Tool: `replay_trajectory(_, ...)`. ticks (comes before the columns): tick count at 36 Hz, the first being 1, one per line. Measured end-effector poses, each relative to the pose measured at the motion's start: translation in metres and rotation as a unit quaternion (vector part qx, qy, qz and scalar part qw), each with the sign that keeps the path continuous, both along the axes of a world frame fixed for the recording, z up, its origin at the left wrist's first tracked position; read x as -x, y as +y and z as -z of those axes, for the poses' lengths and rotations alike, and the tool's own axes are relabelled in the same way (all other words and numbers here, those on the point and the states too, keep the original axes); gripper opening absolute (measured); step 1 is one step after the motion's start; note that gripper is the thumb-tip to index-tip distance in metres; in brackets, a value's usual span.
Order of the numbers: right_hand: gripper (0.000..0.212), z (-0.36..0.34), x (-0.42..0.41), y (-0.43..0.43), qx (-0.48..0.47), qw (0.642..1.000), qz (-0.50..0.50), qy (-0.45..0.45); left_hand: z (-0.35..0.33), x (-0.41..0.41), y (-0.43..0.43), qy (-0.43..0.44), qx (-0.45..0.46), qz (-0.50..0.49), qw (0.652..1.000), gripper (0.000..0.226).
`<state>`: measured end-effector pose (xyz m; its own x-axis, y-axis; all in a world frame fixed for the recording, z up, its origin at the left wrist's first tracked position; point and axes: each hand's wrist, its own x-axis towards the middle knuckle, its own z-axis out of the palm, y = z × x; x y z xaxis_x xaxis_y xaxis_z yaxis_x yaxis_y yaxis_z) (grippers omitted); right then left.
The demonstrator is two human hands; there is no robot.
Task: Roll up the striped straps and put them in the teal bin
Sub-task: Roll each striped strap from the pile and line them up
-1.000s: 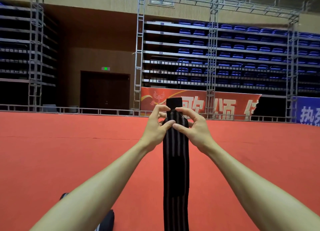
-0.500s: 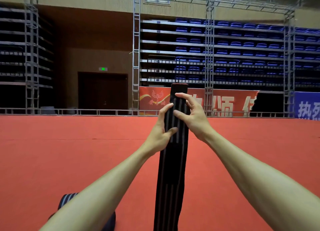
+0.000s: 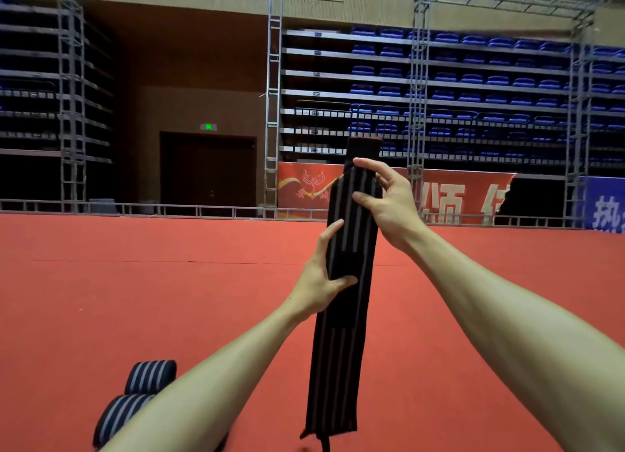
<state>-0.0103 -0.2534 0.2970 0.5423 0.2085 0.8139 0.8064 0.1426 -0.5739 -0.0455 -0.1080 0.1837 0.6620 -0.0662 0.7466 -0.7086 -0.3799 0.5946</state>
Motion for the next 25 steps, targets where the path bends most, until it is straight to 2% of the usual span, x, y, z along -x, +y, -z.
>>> replay_trajectory(7, 0.058, -0.007, 0.001, 0.0, -0.011, 1.0, -0.002, 0.004, -0.002, -0.001, -0.007, -0.023, 0.012, -0.021, 0.999, 0.093)
replay_trajectory(14, 0.055, -0.013, 0.006, -0.005, -0.024, 1.0, 0.013, 0.007, 0.027, 0.003, -0.001, 0.036, -0.053, -0.002, 0.998, 0.104)
replay_trajectory(25, 0.055, -0.015, 0.006, -0.002, -0.026, 1.0, 0.007, 0.015, 0.035, 0.006, -0.006, 0.018, -0.025, -0.033, 0.999, 0.103)
